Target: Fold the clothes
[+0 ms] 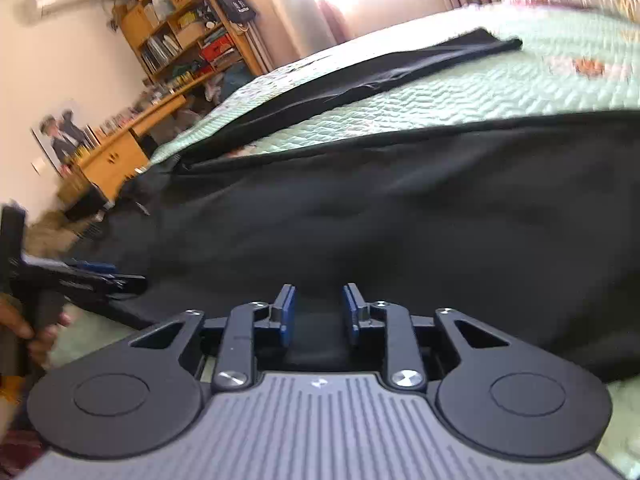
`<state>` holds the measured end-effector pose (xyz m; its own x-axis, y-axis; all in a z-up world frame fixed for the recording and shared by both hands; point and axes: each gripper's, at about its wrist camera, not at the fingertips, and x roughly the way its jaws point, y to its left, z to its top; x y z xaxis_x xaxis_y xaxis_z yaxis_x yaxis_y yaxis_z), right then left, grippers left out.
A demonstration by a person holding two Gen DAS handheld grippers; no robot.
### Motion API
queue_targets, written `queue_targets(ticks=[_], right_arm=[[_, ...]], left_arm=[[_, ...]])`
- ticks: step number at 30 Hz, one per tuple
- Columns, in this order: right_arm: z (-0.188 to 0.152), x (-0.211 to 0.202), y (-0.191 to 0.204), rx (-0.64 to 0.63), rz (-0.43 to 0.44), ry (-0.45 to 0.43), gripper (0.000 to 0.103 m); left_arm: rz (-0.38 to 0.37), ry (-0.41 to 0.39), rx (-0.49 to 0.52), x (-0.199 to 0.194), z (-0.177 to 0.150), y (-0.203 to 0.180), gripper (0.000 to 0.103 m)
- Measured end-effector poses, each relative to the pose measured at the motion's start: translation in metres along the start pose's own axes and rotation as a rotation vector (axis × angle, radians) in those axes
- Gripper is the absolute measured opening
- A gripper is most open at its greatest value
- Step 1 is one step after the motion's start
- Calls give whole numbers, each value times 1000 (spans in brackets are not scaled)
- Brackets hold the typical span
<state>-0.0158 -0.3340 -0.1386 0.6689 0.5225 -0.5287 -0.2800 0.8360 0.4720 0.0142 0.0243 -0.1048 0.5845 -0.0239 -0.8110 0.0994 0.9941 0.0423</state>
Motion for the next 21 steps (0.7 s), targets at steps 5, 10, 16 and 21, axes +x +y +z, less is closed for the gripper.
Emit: queue_targets(ticks=[5, 10, 16, 21], right_arm=[[7, -28, -10, 73, 48, -2, 60], [26, -60, -4, 77, 74, -152, 60], [38, -29, -2, 42, -19, -122, 60], [11, 8, -20, 47, -108, -63, 42]], left_arm=[[-49, 39, -56, -15, 5, 6, 102], [-170, -37, -124, -40, 24, 0, 102], [-51, 53, -73, 6, 22, -27, 102], [24, 0, -1, 15, 8, -45, 103]])
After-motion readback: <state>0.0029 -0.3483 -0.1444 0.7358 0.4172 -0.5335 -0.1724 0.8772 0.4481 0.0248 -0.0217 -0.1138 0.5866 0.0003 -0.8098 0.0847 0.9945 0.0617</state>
